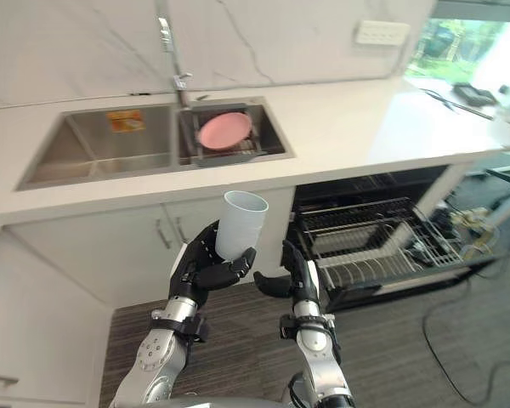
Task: Walk over to the sink, pick up the cup, carry it to the dishwasher, place the cup inside the dishwasher, then close the dishwasher door
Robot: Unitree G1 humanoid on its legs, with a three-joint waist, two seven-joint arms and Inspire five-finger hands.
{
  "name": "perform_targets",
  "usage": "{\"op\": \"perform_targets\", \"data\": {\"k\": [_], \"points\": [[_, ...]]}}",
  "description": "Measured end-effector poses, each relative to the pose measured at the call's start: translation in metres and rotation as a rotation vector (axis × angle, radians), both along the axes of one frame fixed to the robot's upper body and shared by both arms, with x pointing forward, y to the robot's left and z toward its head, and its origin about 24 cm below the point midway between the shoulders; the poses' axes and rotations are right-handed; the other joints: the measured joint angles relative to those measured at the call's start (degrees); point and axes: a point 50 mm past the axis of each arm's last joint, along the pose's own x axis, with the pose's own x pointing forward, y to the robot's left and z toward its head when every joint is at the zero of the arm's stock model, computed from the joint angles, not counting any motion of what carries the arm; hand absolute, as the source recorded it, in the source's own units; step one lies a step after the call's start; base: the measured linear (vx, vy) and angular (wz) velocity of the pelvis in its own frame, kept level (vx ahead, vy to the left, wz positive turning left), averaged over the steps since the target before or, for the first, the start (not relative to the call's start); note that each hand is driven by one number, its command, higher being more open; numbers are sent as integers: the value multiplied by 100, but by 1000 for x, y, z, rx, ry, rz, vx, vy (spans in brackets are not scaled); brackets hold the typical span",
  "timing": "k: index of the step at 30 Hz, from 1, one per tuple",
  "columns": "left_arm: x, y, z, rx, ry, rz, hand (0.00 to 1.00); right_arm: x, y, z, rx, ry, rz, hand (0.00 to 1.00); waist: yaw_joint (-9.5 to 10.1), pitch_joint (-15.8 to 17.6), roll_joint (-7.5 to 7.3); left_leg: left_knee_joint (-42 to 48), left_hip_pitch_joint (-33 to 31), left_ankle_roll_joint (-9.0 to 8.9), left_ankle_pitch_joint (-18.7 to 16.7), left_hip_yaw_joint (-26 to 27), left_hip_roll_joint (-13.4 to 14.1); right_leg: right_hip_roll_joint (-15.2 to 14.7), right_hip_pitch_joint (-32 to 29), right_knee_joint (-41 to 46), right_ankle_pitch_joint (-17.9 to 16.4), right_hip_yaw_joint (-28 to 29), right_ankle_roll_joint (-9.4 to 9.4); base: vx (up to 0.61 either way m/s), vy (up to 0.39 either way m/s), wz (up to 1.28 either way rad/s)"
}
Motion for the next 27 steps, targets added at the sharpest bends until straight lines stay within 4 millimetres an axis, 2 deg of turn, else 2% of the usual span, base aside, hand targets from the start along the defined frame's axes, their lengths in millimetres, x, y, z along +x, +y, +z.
{"op": "perform_targets", "data": {"k": [1, 2, 3, 4, 5, 6, 7, 8, 9, 10, 11, 12, 15, 16, 17, 18, 19, 21, 23, 27], "points": [[1, 3, 0, 0, -2, 20, 30, 0, 0, 5, -1, -22, -3, 90, -77, -43, -55, 137, 65, -145, -123, 2, 12, 157, 62, -381, 658, 30, -77, 255, -140, -41], [2, 0, -1, -10, 5, 33, 30, -1, -6, 9, -24, -45, -12, 90, -133, -27, 149, 197, 135, -200, -164, -127, 183, 361, 251, -571, 684, 24, -119, 248, -125, -26], [2, 0, -1, -10, 5, 33, 30, -1, -6, 9, -24, -45, -12, 90, -133, -27, 149, 197, 135, -200, -164, -127, 183, 361, 251, -571, 684, 24, -119, 263, -132, -46], [4, -2, 1, -21, -5, 48, 30, -3, -14, 16, -44, -78, -29, 90, -130, -37, 363, 207, 205, -227, -177, -376, 359, 640, 400, -849, 712, 87, -170, 211, -117, -36], [4, -2, 2, -26, -8, 51, 30, -4, -16, 18, -48, -85, -37, 90, -148, -44, 414, 264, 206, -231, -176, -396, 398, 715, 460, -935, 722, 89, -186, 251, -130, -45], [6, -4, 4, -33, -16, 48, 30, -7, -23, 19, -54, -92, -71, 90, -162, -32, 468, 533, 189, -312, -127, -435, 536, 869, 654, -1149, 734, 108, -207, 235, -97, -22], [7, -5, 5, -40, -20, 51, 30, -10, -26, 19, -57, -91, -91, 90, -172, -17, 485, 1011, 132, -481, -12, -481, 678, 988, 921, -1376, 749, 148, -228, 230, -91, -27], [7, -5, 5, -42, -19, 53, 30, -11, -28, 20, -59, -92, -99, 90, -177, -11, 496, 1333, 98, -557, 89, -521, 755, 1047, 1063, -1493, 757, 199, -236, 272, -66, -46], [8, -3, 5, -43, -20, 68, 30, -15, -30, 23, -57, -107, -114, 90, -156, 8, 515, 2156, -89, -535, 538, -639, 877, 1114, 1415, -1770, 775, 376, -249, 216, -29, -61], [8, 0, 5, -43, -20, 86, 30, -14, -29, 26, -52, -124, -113, 90, -132, 26, 490, 2492, -204, -601, 539, -693, 882, 1100, 1562, -1907, 802, 526, -248, 253, -3, -66], [8, 1, 5, -43, -22, 96, 30, -14, -29, 29, -49, -140, -114, 90, -126, 23, 493, 2590, -320, -634, 401, -793, 860, 1093, 1611, -1983, 816, 612, -245, 209, 39, -69], [9, 2, 7, -45, -35, 105, 30, -12, -29, 37, -41, -184, -123, 90, -125, 14, 535, 2579, -649, -642, 86, -1044, 713, 1055, 1714, -2127, 859, 792, -206, 219, 54, -58], [10, 3, 8, -46, -37, 115, 30, -10, -28, 41, -22, -209, -124, 90, -31, 58, 483, 2022, -1024, -616, -116, -1486, 381, 912, 1869, -2234, 881, 1133, -169, 195, 117, -69], [10, 3, 8, -31, -42, 120, 30, -10, -28, 42, -6, -211, -128, 90, 0, 101, 480, 1450, -1137, -653, -83, -1865, 126, 833, 1937, -2236, 884, 1266, -146, 176, 220, -71], [11, 3, 10, -28, -46, 129, 30, -10, -28, 42, -5, -212, -126, 90, 12, 113, 563, 464, -1074, -703, 407, -2302, -18, 844, 1975, -2207, 876, 1377, -70, 172, 240, -68], [11, 2, 12, -34, -53, 137, 30, -10, -29, 43, -2, -218, -123, 90, 8, 98, 705, 14, -1064, -693, 1066, -2488, 20, 927, 2021, -2223, 839, 1435, 22, 173, 249, -58], [12, 5, 13, -12, -63, 141, 30, -11, -25, 40, 23, -205, -122, 90, 0, 162, 524, 97, -937, -724, 1047, -2400, -95, 799, 2126, -2277, 770, 1563, 172, 157, 208, -31], [14, 8, 14, 7, -74, 143, 30, -15, -21, 41, 67, -207, -107, 90, -41, 167, 317, -214, -808, -594, 1116, -2288, -299, 575, 2117, -2334, 772, 1599, 177, 161, 179, -13], [14, 9, 14, 12, -75, 139, 30, -14, -19, 45, 108, -222, -87, 90, -40, 187, 283, -383, -713, -517, 1166, -2199, -415, 450, 2111, -2358, 791, 1640, 207, 92, 109, -8], [14, 11, 17, 19, -91, 138, 30, -13, -17, 52, 164, -254, -53, 90, -25, 182, 275, -727, -526, -449, 1247, -2115, -485, 389, 2116, -2455, 818, 1734, 246, 33, 33, -10]]}}
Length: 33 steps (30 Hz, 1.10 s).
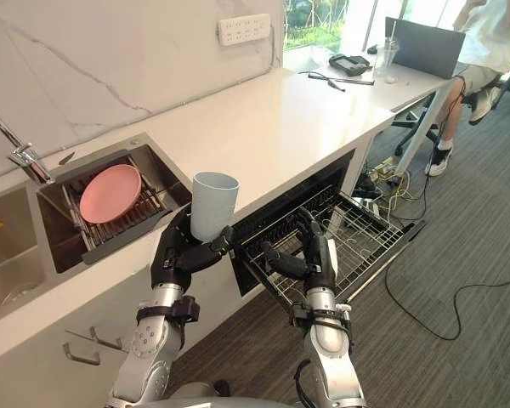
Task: Walk over to the sink, pick up the cup, carry it to the dishwasher, place the cup inside the dishwasher, then close the dishwasher door
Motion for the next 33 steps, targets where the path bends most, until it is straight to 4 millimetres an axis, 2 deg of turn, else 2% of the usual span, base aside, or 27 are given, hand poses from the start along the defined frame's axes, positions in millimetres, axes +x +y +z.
{"op": "perform_targets", "data": {"k": [5, 7, 11, 16, 20, 24, 33], "points": [[0, 2, 6, 24, -31, 3, 30, 0, 1, 6, 34, -29, 16, 90, -31, -11, -23, -494, 236, -33, 201, 146, 12, 31, -21, -106, 48, 125, 52, 4, -39, -16], [0, 3, 7, 30, -33, 5, 30, 0, 1, 10, 40, -45, 28, 90, -111, -14, -25, -764, 379, -44, 315, 224, 51, 78, -26, -136, 89, 198, 7, 3, -51, -17], [2, 2, 9, 36, -44, 4, 30, -1, 4, 13, 54, -62, 50, 90, -137, -28, -50, -1110, 570, -57, 466, 324, 100, 139, -39, -167, 170, 299, -42, -9, -34, -16], [5, 3, 12, 39, -58, 7, 30, -2, 17, 19, 83, -92, 127, 90, -128, -76, -122, -1435, 685, -44, 645, 421, 108, 157, -115, -179, 232, 363, -26, -28, -8, -9], [6, 2, 9, 78, -53, 11, 30, -3, 26, 20, 95, -96, 174, 90, -132, -130, -195, -1637, 779, -29, 771, 436, 95, 154, -116, -200, 254, 369, 7, -45, -5, -2], [6, 2, 7, 81, -43, 10, 30, -4, 32, 20, 100, -100, 204, 90, -135, -156, -202, -1865, 838, -40, 914, 438, 82, 155, -126, -304, 294, 362, 72, -53, -11, 0], [10, 0, -4, 97, 1, -2, 30, -4, 30, 20, 66, -99, 232, 90, -148, -348, -205, -1874, 843, -35, 982, 435, 85, 160, -118, -359, 334, 362, 98, -12, -3, 0]]}}
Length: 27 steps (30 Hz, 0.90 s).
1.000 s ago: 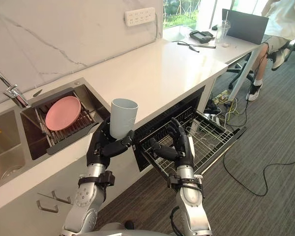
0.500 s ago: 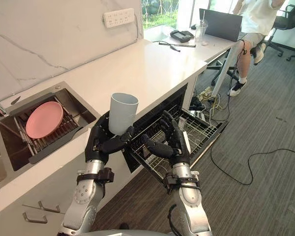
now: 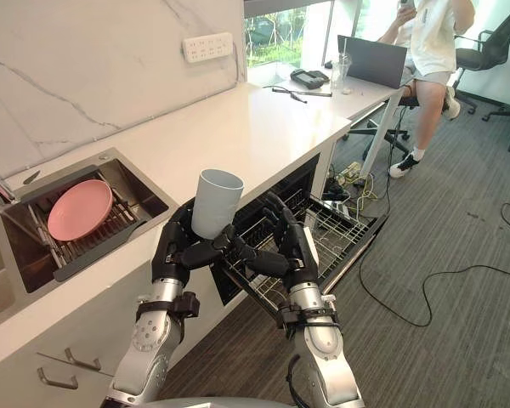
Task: Walk over to the sink, pick up the cup, carry it to the dishwasher, place the cup inside the dishwasher, then close the dishwasher door
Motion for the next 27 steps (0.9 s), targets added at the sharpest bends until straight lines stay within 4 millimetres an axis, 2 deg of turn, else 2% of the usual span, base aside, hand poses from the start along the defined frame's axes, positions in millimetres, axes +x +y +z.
{"op": "perform_targets", "data": {"k": [6, 10, 27], "points": [[0, 1, -9, 11, 39, 0, 30, 0, 2, 0, -6, 0, 21, 90, 6, -71, 3, 0, -22, -3, 9, -2, -1, 0, -9, -24, 13, 0, 12, 0, 0, 0], [-3, -5, -21, 29, 97, -28, 30, 5, 12, 15, 36, -59, 65, 90, -7, -104, 0, 0, -32, 0, 16, -2, -1, 1, -9, -42, 34, 2, 18, 0, 0, 0], [0, 7, -22, 30, 101, 36, 30, 5, 11, 17, 41, -69, 59, 90, -23, -130, -27, -2, -57, 3, 21, 10, 3, 4, -45, -44, 42, 17, 29, 0, 0, 0]]}}
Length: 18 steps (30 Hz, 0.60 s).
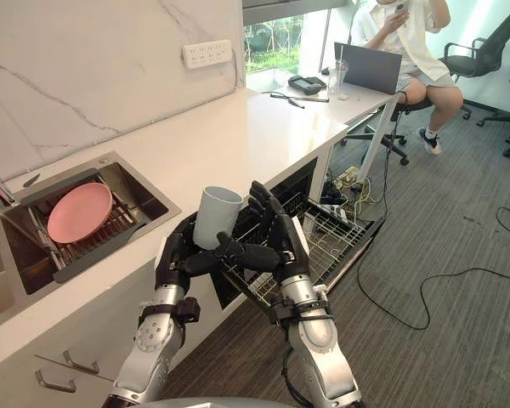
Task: Walk over to the sink, pick up the cup, carry it to the dishwasher, place the cup inside the dishwasher, then close the dishwasher door
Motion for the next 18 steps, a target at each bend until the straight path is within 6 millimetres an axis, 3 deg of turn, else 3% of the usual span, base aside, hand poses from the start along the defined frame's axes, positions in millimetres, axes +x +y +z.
{"op": "perform_targets", "data": {"k": [18], "points": [[-4, -26, 0, -36, 2, -104, 30, -1, 3, -14, 70, 82, -30, 90, -23, -10, -8, 0, -11, -8, 20, -6, 0, -1, -8, 1, 1, -8, 3, 0, 0, 0]]}}
